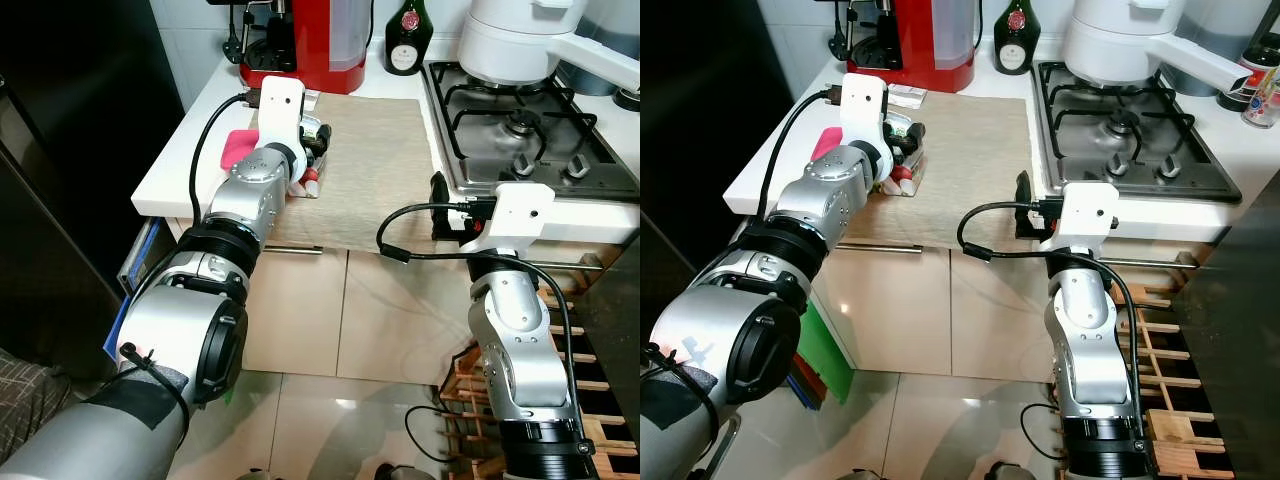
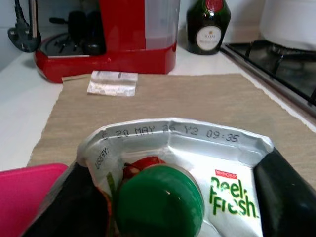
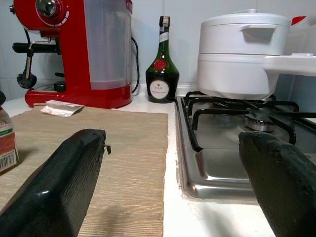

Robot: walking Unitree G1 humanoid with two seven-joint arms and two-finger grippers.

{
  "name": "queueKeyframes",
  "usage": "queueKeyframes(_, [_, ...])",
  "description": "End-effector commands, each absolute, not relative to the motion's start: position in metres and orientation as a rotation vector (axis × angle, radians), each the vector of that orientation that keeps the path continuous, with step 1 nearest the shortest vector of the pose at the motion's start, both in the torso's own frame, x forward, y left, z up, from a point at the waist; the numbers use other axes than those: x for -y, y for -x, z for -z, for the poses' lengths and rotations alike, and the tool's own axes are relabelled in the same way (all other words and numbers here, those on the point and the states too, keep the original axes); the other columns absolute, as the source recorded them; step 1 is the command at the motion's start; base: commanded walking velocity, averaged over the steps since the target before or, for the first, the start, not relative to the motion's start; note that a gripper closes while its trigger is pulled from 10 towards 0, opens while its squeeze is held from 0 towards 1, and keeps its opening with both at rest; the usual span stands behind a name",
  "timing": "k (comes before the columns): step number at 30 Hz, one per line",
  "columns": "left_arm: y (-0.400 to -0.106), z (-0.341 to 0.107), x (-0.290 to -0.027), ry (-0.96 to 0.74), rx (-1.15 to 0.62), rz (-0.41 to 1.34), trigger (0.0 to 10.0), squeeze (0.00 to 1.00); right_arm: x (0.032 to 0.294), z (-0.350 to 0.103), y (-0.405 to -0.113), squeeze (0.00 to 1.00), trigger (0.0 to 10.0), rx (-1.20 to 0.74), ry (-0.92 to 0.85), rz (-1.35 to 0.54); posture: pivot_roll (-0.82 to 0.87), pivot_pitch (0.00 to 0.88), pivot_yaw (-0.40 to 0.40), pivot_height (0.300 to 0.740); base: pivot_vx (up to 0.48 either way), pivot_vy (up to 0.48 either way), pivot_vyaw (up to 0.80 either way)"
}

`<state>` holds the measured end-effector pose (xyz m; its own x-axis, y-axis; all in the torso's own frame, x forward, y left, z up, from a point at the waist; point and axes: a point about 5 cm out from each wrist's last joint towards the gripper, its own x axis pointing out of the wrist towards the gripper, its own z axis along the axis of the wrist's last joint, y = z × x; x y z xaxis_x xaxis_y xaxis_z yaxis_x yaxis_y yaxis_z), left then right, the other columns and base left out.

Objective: Restocking fridge

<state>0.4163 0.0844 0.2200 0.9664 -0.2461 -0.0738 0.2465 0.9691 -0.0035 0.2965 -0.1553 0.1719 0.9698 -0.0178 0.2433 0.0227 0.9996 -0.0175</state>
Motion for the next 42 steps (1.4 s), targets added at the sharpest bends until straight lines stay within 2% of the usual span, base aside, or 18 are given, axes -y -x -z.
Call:
queueKeyframes(1, [-0.416, -0.221, -0.086, -0.003, -0.046, 0.237, 0.0, 0.00, 0.155, -0.174, -0.299, 0.00, 10.0, 0.249, 0.023, 0.017, -0.10, 0.000, 0.059, 0.740, 0.000, 0.000, 0.00])
queueKeyframes(8, [-0.415, -0.233, -0.078, 0.008, 0.031, 0.267, 0.0, 0.00, 0.157, -0.177, -0.301, 0.00, 10.0, 0.264, 0.025, 0.027, -0.11, 0.000, 0.070, 0.740, 0.000, 0.000, 0.00])
queueKeyframes(9, [-0.413, -0.243, -0.072, 0.023, 0.095, 0.302, 6.6, 0.00, 0.160, -0.180, -0.302, 0.00, 10.0, 0.276, 0.027, 0.041, -0.12, 0.000, 0.074, 0.740, 0.000, 0.000, 0.00])
queueKeyframes(10, [-0.412, -0.250, -0.070, 0.026, 0.141, 0.317, 10.0, 0.00, 0.161, -0.181, -0.303, 0.00, 10.0, 0.280, 0.027, 0.049, -0.12, 0.000, 0.073, 0.740, 0.000, 0.000, 0.00])
queueKeyframes(14, [-0.401, -0.274, -0.061, -0.009, 0.331, 0.345, 10.0, 0.00, 0.165, -0.183, -0.304, 0.00, 10.0, 0.289, 0.028, 0.056, -0.09, 0.000, 0.057, 0.740, 0.000, 0.000, 0.00])
queueKeyframes(15, [-0.401, -0.274, -0.061, -0.009, 0.331, 0.345, 10.0, 0.00, 0.165, -0.183, -0.304, 0.00, 10.0, 0.289, 0.028, 0.056, -0.09, 0.000, 0.057, 0.740, 0.000, 0.000, 0.00])
queueKeyframes(17, [-0.383, -0.293, -0.064, -0.015, 0.518, 0.342, 10.0, 0.00, 0.161, -0.184, -0.307, 0.00, 10.0, 0.293, 0.029, 0.045, -0.07, 0.000, 0.049, 0.740, 0.000, 0.000, 0.00])
queueKeyframes(18, [-0.383, -0.293, -0.064, -0.015, 0.518, 0.342, 10.0, 0.00, 0.161, -0.184, -0.307, 0.00, 10.0, 0.293, 0.029, 0.045, -0.07, 0.000, 0.049, 0.740, 0.000, 0.000, 0.00])
queueKeyframes(21, [-0.355, -0.293, -0.073, -0.012, 0.620, 0.370, 10.0, 0.00, 0.163, -0.187, -0.309, 0.00, 10.0, 0.308, 0.042, 0.052, -0.05, 0.000, 0.032, 0.740, 0.000, 0.000, 0.00])
queueKeyframes(28, [-0.328, -0.259, -0.087, -0.008, 0.540, 0.338, 10.0, 0.00, 0.170, -0.187, -0.310, 0.00, 10.0, 0.309, 0.054, 0.069, -0.01, 0.000, 0.009, 0.740, 0.000, 0.000, 0.00])
queueKeyframes(38, [-0.324, -0.242, -0.091, -0.016, 0.449, 0.337, 10.0, 0.00, 0.159, -0.188, -0.311, 0.00, 10.0, 0.286, -0.007, 0.033, -0.05, 0.000, 0.012, 0.740, 0.000, 0.000, 0.00])
queueKeyframes(42, [-0.310, -0.219, -0.098, -0.017, 0.358, 0.356, 10.0, 0.00, 0.169, -0.178, -0.298, 0.00, 10.0, 0.250, 0.035, 0.030, -0.06, 0.000, 0.014, 0.740, 0.000, 0.000, 0.00])
